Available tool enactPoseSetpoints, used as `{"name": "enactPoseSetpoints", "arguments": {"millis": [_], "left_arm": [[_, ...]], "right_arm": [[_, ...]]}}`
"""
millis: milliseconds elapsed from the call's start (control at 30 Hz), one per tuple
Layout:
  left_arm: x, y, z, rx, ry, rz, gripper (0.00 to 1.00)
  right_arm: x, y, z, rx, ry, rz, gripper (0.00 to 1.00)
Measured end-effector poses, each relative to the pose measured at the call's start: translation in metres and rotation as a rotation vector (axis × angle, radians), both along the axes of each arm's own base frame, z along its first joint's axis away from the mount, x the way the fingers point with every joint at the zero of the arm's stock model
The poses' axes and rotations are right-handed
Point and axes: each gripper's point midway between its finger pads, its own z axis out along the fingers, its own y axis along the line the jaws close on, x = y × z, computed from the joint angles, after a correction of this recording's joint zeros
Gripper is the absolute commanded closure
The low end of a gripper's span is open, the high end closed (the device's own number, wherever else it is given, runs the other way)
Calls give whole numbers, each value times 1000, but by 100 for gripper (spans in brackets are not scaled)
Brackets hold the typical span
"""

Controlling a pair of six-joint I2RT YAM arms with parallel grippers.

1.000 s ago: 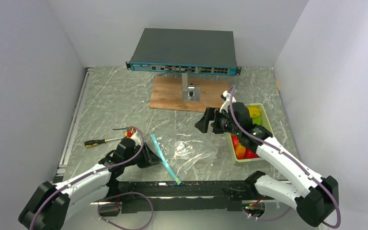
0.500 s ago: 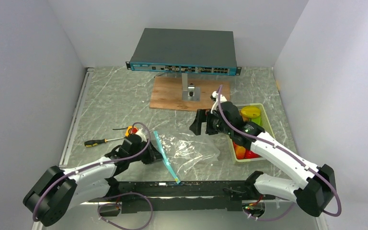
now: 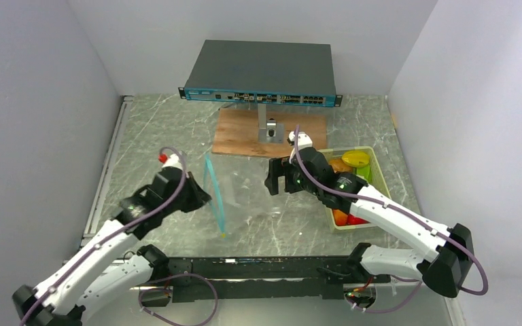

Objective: Place the food in the zip-top bag and seal the zipper
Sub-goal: Open the zipper of the food storage bag at the center of the board.

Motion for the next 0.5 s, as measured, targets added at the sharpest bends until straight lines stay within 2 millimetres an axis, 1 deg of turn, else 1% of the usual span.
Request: {"name": "enactPoseSetpoints", "arguments": {"millis": [67, 100, 133, 200, 267, 333, 400, 467, 500], "left_arm": [[-2, 24, 34, 86, -33, 56, 100], [-2, 32, 48, 110, -50, 74, 100], [-5, 47, 67, 158, -71, 101, 100], [-12, 68, 99, 222, -103, 133, 100], [-20, 85, 126, 269, -127, 149, 100], [-24, 94, 144, 300, -139, 148, 100], [-22, 92, 147, 319, -137, 126, 100], [-19, 79, 131, 329, -101, 70, 100], [-16, 70, 117, 330, -69, 36, 100]], "right_arm": [[3, 1, 2, -8, -10, -4, 0], [4, 1, 3, -11, -15, -6, 0], [5, 1, 3, -15, -19, -7, 0], [6, 1, 2, -21, -20, -8, 0], [6, 1, -1, -29, -15, -6, 0], [6, 2, -4, -37, -10, -1, 0], [5, 4, -6, -43, -6, 6, 0], [3, 6, -6, -42, -7, 14, 0], [2, 8, -5, -39, -9, 19, 0]]}}
